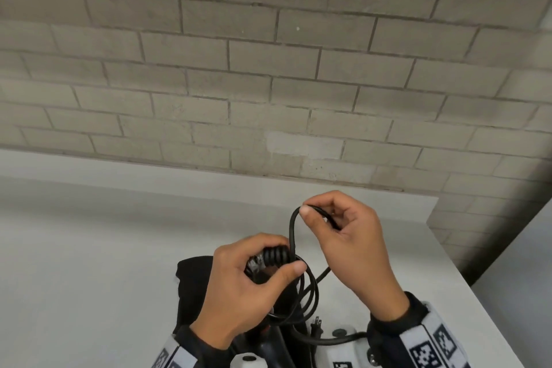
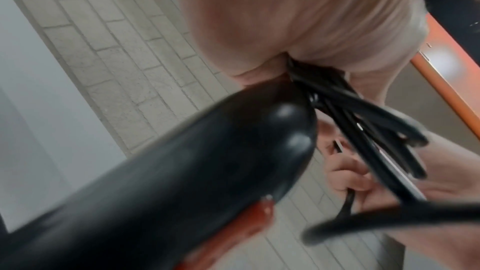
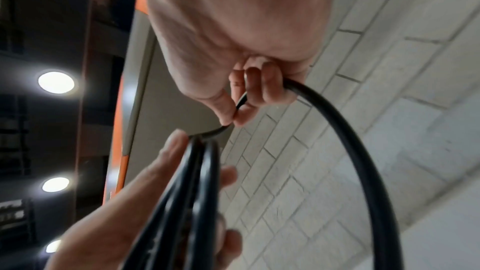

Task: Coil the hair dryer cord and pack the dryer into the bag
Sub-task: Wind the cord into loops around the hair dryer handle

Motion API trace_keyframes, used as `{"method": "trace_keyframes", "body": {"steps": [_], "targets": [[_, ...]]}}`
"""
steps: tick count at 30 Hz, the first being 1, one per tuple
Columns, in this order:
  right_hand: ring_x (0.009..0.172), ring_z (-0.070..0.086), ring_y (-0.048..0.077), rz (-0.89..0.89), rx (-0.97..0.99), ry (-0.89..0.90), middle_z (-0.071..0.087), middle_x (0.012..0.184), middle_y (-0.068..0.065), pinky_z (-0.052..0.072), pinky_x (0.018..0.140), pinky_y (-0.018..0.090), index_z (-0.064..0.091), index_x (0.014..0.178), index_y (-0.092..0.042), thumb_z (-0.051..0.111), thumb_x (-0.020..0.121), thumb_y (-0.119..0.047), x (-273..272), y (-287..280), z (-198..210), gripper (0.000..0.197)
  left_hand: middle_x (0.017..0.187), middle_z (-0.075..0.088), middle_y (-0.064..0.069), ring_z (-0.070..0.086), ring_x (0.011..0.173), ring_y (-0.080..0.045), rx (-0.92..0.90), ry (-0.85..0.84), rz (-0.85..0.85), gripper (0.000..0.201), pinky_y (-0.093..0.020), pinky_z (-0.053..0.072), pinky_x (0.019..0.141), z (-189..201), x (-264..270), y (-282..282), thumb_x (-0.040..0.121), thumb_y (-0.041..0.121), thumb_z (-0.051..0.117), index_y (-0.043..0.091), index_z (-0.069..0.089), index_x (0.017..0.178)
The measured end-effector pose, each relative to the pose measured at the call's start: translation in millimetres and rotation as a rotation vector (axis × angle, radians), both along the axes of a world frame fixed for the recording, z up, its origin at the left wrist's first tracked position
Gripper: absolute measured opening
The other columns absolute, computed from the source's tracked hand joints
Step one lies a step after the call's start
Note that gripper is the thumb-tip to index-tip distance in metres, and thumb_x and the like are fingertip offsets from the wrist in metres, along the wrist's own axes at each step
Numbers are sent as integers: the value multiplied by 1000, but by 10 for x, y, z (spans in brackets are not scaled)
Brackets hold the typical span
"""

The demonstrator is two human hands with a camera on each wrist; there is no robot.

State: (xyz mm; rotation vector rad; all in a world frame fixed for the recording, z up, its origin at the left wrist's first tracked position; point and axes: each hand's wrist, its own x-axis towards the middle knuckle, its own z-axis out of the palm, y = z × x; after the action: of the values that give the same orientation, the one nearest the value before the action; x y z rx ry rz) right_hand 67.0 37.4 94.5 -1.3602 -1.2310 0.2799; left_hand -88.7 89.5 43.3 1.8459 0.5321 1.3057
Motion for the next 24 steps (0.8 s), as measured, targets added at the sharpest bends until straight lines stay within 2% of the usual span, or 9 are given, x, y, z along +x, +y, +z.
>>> {"method": "trace_keyframes", "body": {"steps": [3,6,9,12,15,17,19,20,24], "targets": [[69,64,7,-20,-107,180,71,75,-4,50,64,26,72,76,-21,72,85,-20,-19,-3,-139,8,77,74,10,71,65,-12,41,-48,47,20,-23,55,63,-9,44,-11,78,43,76,28,75,91],[63,59,6,-17,-221,272,68,72,2,46,64,27,72,74,-20,69,86,-26,-100,-73,-313,14,84,74,18,72,75,-6,124,-78,144,21,-14,53,68,-17,84,-9,83,48,70,30,75,92],[68,66,13,46,-241,356,71,73,6,49,63,22,75,79,-20,57,92,-35,-171,-209,-377,27,87,73,21,71,78,-1,172,-55,238,30,-18,54,68,-36,115,-20,86,55,64,29,76,94],[57,62,4,206,-289,437,67,62,-4,44,55,11,74,81,-18,62,89,-43,-208,-383,-365,29,88,73,23,70,82,1,149,-33,306,38,-22,56,71,-40,132,-17,86,60,60,28,76,95],[78,72,15,265,-381,340,75,83,2,57,76,27,74,89,-24,79,77,-21,-244,-445,-426,13,91,73,23,70,85,3,79,-23,305,39,-17,56,75,-18,150,-23,84,66,58,32,75,97],[85,72,17,245,-394,287,76,88,3,57,85,34,74,87,-26,76,80,-12,-238,-445,-436,16,92,73,22,70,88,2,-7,-16,263,36,-26,56,88,-15,185,-28,81,65,61,35,74,95],[87,71,19,254,-386,254,75,88,1,56,87,37,74,87,-25,72,82,-8,-206,-436,-399,17,90,73,24,69,92,3,-81,24,230,29,-36,45,107,2,209,-39,80,62,61,38,73,91],[88,71,19,262,-385,241,75,89,1,55,89,38,74,88,-24,71,82,-8,-182,-431,-386,17,89,73,24,68,93,2,-115,41,216,26,-36,43,108,19,217,-46,81,62,61,40,72,90],[91,70,15,246,-372,199,75,92,0,53,93,42,74,90,-23,70,83,-10,-124,-389,-415,15,81,74,16,68,81,-1,-270,4,153,17,-11,49,70,109,245,-83,76,49,68,35,74,82]]}}
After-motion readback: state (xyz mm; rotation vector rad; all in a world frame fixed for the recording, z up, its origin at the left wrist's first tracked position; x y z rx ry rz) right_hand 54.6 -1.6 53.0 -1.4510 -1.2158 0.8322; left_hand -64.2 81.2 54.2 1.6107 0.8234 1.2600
